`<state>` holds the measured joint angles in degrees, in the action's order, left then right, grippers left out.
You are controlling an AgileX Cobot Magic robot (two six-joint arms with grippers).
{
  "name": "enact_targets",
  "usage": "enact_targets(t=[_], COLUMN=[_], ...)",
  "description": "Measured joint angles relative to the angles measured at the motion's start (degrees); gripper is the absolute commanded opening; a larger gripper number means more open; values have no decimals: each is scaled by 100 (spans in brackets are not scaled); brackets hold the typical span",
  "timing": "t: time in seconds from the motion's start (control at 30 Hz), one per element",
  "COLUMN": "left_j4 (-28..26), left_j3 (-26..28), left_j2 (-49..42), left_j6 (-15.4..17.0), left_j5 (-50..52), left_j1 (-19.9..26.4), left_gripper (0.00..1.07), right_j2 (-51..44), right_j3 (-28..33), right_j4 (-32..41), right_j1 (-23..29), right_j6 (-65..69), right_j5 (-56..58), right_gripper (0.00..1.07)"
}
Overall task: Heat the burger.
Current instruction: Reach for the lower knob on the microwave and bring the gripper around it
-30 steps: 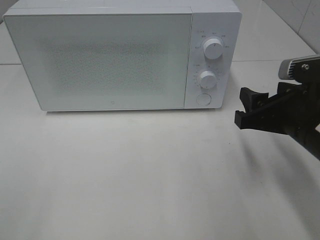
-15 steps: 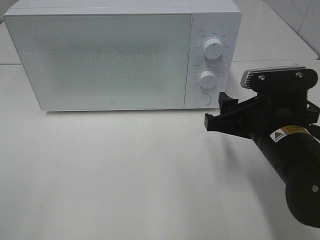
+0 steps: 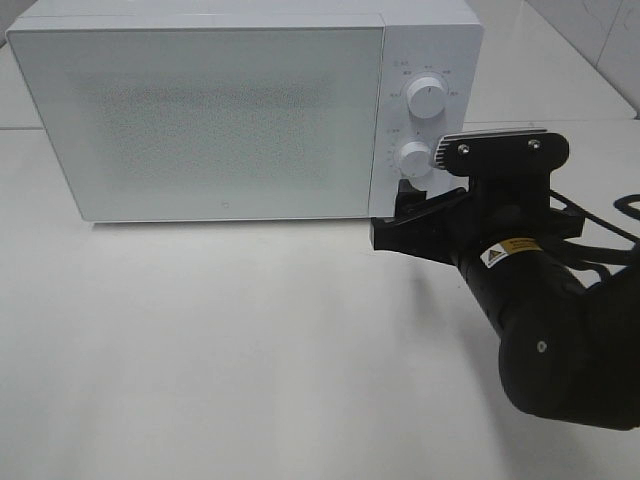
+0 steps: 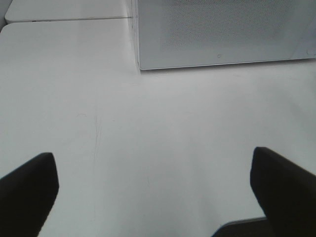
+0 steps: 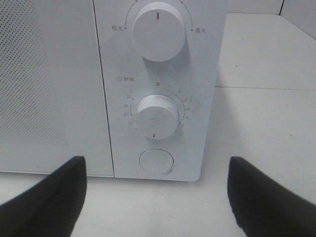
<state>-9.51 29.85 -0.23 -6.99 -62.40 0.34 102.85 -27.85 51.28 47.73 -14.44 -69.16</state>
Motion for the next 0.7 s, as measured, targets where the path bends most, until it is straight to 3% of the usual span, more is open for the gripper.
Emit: enact_targets(t=[0.4,0.7], left_j4=[0,0], left_j3=[0,0], left_j2=[0,0], left_j6=[0,0], left_j5=[0,0], left_j1=[0,0], left_gripper=[98,98], right_j2=[544,653], right_j3=[-498,-808], right_j4=[11,-309], right_j1=[-23,-470], right_j6=[0,0], right_j5=[0,46], right_gripper=[77,77])
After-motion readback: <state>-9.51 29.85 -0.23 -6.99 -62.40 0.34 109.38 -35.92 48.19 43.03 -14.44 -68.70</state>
